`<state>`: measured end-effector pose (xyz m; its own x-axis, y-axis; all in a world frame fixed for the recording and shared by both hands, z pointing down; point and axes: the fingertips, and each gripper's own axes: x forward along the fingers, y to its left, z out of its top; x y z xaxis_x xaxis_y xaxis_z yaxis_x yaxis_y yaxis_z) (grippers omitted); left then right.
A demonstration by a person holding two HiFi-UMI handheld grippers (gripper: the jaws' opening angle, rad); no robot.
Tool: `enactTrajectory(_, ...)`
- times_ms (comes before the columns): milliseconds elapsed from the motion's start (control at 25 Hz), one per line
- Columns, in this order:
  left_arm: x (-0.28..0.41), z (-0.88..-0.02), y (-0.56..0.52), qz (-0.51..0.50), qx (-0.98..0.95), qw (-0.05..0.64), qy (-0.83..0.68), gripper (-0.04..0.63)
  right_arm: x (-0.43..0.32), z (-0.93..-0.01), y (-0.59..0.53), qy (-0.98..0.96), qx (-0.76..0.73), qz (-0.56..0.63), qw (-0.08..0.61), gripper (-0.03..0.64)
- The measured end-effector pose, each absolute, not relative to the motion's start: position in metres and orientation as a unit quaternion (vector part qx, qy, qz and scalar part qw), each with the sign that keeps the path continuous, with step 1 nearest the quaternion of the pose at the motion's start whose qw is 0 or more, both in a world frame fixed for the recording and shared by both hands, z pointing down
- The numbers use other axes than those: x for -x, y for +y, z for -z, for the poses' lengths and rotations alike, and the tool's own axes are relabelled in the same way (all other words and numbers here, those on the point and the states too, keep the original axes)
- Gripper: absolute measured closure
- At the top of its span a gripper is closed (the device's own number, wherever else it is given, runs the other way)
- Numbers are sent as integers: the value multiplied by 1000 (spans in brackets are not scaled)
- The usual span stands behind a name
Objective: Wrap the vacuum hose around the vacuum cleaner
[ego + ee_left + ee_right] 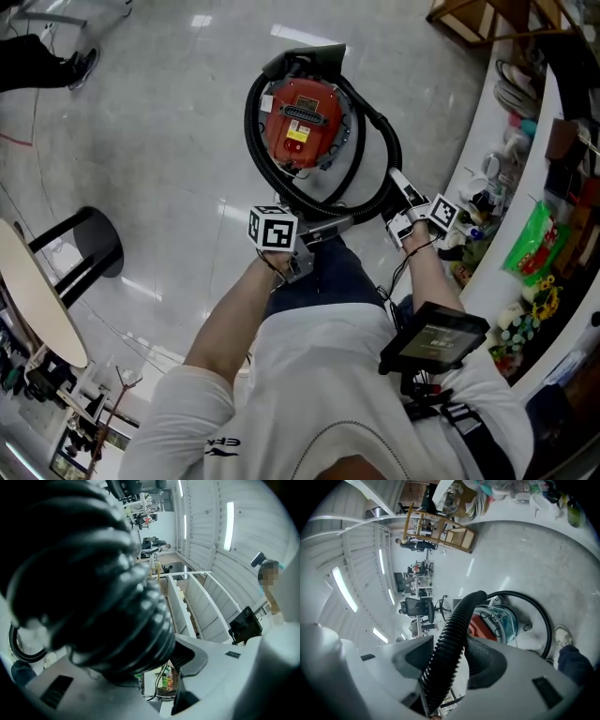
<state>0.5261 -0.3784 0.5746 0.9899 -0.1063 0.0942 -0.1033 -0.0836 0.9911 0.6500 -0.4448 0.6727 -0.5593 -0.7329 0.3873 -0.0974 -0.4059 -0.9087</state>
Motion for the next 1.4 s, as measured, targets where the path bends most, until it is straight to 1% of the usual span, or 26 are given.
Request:
enactTrajectory(240, -531, -552, -377, 20, -749, 661, -34, 422, -664, -628, -450, 528, 430, 684, 261, 411)
enactTrajectory(440, -531, -534, -375, 39, -757, 652, -18, 422, -665, -598, -455, 562, 420, 660, 271, 414)
enactTrajectory(640, -521, -525, -378, 56, -764, 642, -28, 422, -648, -582, -471, 596, 381, 654, 266, 416)
enactTrajectory(800, -507, -527, -384, 71, -763, 640, -55, 422, -622, -582, -492, 624, 339, 663, 236, 416)
enactTrajectory(1160, -486, -563, -399, 105, -738, 653, -135, 422, -576, -620, -528, 656, 281, 686, 144, 416)
enactTrajectory(1400, -489, -597, -408, 143, -698, 677, -182, 422, -562, -652, -551, 688, 253, 678, 48, 416)
